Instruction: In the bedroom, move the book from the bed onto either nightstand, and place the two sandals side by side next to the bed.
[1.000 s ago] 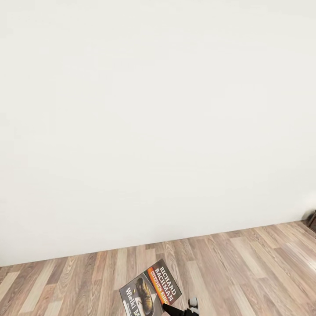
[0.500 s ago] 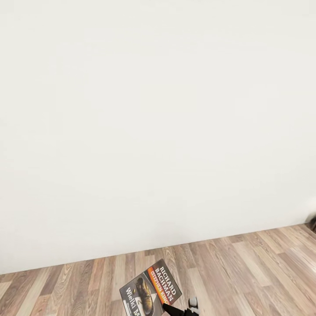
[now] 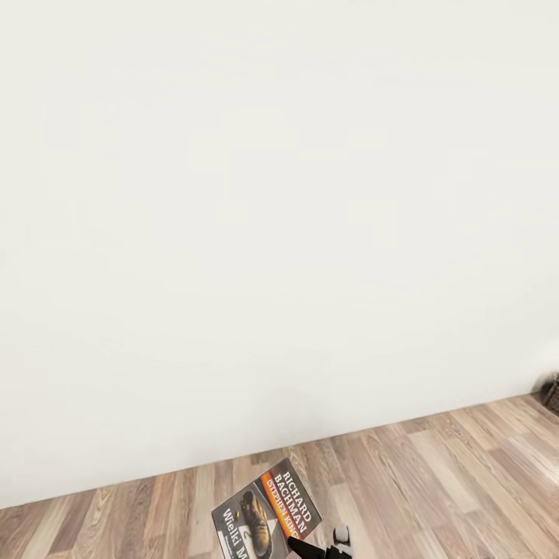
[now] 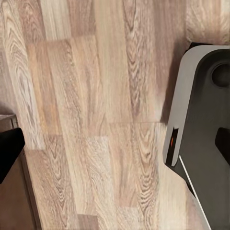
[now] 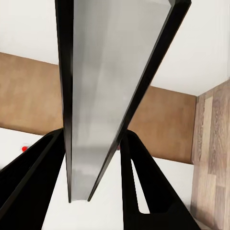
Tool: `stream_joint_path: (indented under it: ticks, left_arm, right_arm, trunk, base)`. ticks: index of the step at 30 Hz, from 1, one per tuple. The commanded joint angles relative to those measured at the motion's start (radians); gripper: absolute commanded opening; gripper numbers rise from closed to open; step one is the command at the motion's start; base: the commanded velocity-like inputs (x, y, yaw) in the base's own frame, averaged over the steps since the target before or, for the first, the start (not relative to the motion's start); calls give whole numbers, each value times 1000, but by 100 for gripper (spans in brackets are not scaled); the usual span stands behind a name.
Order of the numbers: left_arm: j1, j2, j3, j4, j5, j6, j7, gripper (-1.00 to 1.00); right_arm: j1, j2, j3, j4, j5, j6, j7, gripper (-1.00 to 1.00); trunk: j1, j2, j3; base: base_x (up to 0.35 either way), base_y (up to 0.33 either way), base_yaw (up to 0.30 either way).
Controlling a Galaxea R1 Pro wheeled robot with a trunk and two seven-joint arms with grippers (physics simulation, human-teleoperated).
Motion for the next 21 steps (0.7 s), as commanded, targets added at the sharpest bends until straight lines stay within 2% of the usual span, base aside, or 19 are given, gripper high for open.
stream_joint_path:
  ticks: [1, 12, 21]
  left_arm:
    - [0, 0, -9, 1, 7, -4, 2, 100]
    - [0, 0, -9, 1, 7, -4, 2, 100]
    - [0, 0, -9, 1, 7, -4, 2, 100]
  right_arm:
    - [0, 0, -1, 0, -2, 10, 3, -100]
    - [0, 2, -1, 0, -2, 10, 3, -100]
    - [0, 3, -1, 0, -2, 10, 3, -100]
  trunk:
    - [1, -1, -1]
    - [1, -1, -1]
    - [1, -1, -1]
  base:
    - [197, 132, -236]
    - [200, 163, -246]
    - [200, 197, -66]
